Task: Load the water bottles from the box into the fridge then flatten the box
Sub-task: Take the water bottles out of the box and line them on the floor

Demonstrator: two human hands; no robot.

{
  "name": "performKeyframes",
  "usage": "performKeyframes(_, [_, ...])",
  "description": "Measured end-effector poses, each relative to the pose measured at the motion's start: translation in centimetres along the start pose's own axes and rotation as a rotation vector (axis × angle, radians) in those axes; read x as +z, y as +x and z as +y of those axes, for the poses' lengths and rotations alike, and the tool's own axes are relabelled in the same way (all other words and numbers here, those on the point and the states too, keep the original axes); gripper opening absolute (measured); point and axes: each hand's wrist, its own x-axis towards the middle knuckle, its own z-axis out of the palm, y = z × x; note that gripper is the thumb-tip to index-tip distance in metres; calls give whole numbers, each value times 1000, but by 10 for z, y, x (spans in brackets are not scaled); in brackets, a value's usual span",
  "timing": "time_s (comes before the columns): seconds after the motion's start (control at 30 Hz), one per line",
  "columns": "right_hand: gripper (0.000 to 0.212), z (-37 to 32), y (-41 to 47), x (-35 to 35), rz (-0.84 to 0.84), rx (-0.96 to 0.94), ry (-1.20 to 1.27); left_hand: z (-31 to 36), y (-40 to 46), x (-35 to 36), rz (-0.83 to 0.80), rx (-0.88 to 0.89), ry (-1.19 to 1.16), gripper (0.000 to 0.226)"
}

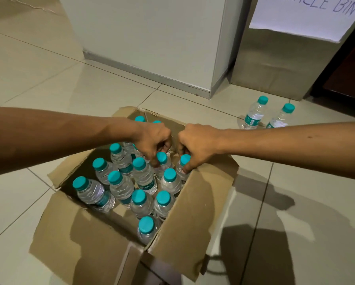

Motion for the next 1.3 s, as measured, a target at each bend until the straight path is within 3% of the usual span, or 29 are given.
performKeyframes(0.17, [29,-1,-1,7,84,19,46,4,0,-3,144,102,-17,21])
performKeyframes(0.37, [30,9,-19,-23,263,79,207,6,-19,-47,195,130,-250,23])
performKeyframes(0.6, [32,39,-67,-105,361,315,641,39,-36,-133,370,100,-341,16])
performKeyframes(0.83, [30,86,-119,-135,472,552,618,91,5,-168,592,141,-439,23])
performKeyframes(1.13, [22,144,-144,-73,371,752,318,140,117,-128,614,22,-483,29])
performKeyframes(1.3, [23,176,-143,-40,301,810,282,144,164,-106,570,-95,-485,34])
